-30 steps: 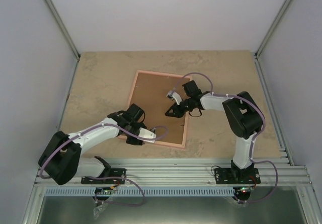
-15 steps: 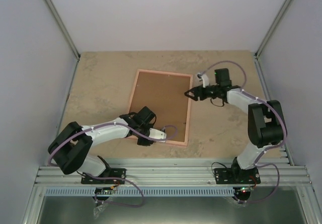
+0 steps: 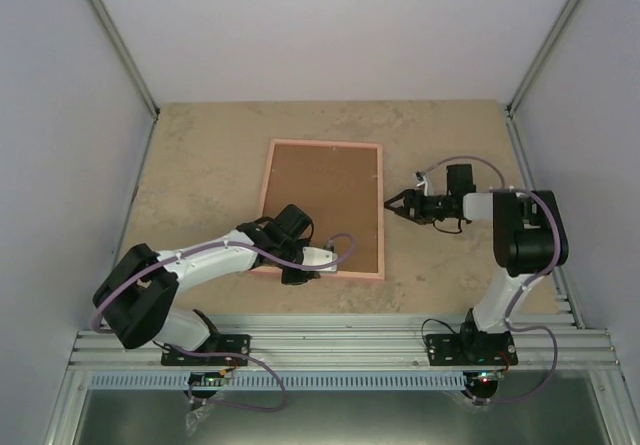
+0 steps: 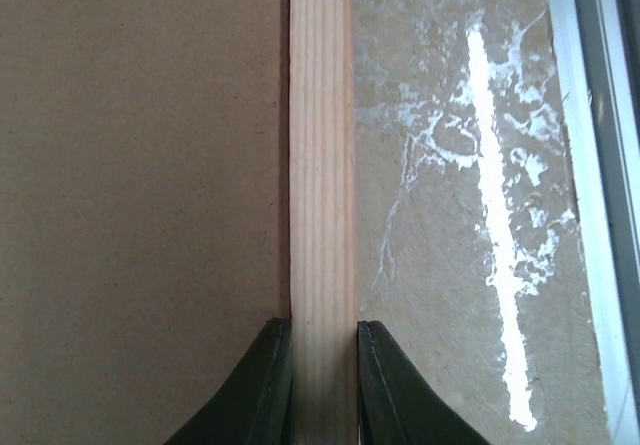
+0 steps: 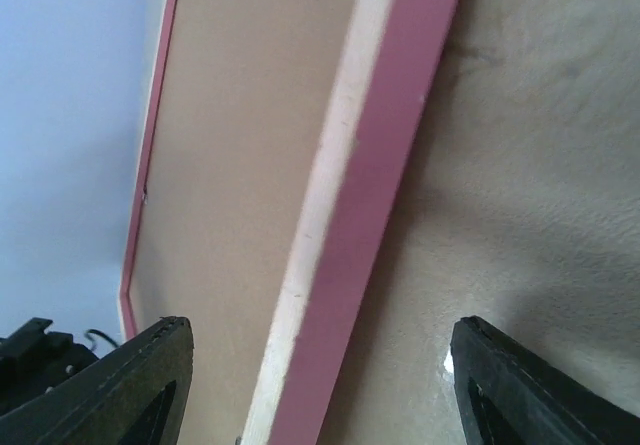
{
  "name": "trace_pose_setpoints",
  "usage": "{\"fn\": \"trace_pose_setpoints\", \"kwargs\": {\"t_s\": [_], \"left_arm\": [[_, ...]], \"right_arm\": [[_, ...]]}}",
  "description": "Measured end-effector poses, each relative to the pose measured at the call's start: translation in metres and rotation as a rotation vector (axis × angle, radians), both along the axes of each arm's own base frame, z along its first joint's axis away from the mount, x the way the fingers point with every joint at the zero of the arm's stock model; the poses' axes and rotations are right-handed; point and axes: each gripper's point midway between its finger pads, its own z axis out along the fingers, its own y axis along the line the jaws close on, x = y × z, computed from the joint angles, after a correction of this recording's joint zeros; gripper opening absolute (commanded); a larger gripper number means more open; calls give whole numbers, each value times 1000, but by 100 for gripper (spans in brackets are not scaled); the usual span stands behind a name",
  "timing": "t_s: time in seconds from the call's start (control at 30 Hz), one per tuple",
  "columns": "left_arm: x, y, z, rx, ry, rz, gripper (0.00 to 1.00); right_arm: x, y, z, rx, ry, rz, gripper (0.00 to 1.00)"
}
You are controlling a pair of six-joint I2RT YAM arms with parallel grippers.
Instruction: Put the photo into the frame
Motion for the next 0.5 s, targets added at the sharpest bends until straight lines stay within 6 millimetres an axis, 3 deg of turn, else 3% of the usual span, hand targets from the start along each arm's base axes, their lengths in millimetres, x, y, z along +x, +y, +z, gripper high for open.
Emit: {"fn": "trace_pose_setpoints", "kwargs": {"t_s": [0.1,0.23,0.5], "left_arm": [[-1,-3,7,-27,8,7,0],[-3,-7,15,-59,19,12,0],[-6,-9,21,-81,33,9,0]], "right_arm": [[-2,7,-12,58,76,-1,71],[1,19,-12,167,142,21,69],[-2,50,-13,295,248,70,51]]}}
